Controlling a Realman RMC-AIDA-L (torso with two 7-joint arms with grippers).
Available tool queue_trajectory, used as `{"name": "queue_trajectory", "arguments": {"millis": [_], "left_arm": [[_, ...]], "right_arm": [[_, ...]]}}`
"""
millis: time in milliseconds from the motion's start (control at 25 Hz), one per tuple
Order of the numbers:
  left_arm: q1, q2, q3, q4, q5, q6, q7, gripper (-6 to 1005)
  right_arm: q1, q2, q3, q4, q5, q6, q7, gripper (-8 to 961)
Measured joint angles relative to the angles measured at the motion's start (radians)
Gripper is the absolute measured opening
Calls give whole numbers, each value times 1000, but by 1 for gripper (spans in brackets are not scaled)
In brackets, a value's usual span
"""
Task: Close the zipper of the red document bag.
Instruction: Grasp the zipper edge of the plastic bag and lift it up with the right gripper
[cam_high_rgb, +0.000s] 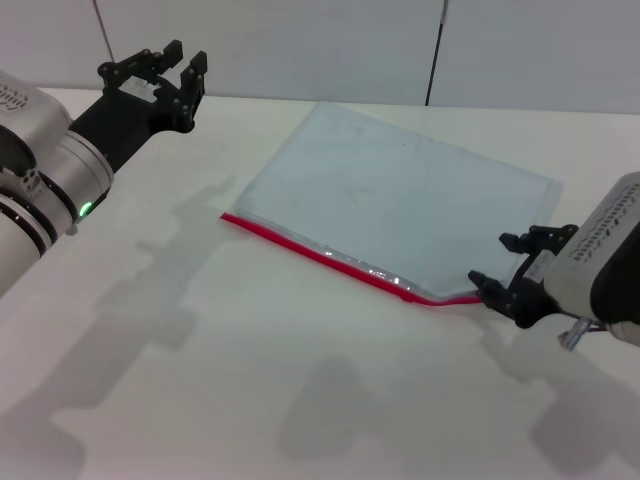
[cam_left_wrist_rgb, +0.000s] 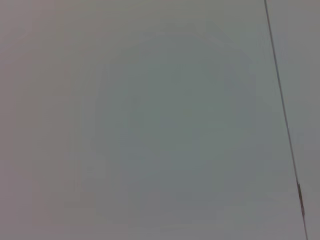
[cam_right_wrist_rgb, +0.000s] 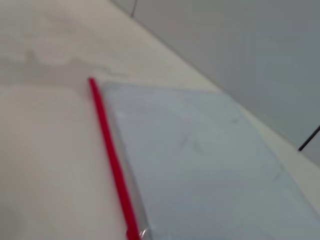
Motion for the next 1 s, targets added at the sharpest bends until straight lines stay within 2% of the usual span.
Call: {"name": "queue_trajectory", "arguments": {"millis": [80,120,560,840,1000], "left_arm": [[0,0,0,0,-1,0,0,292],[0,0,0,0,-1,0,0,292],[-3,-1,-9,-1,1,0,0,292],[-3,-3,-9,-1,1,0,0,292],[-4,-3,-9,-1,2,0,0,292]], "right_arm": [[-7,24,32,-21,-2,-65,-56,510],[-9,29,37,-28,-1,-84,-71,514],[18,29,25,-17,-4,-147,-167,539],[85,29,32,76,-6,-144,-168,538],[100,30,38,94,-24,-135,-168,538]]}}
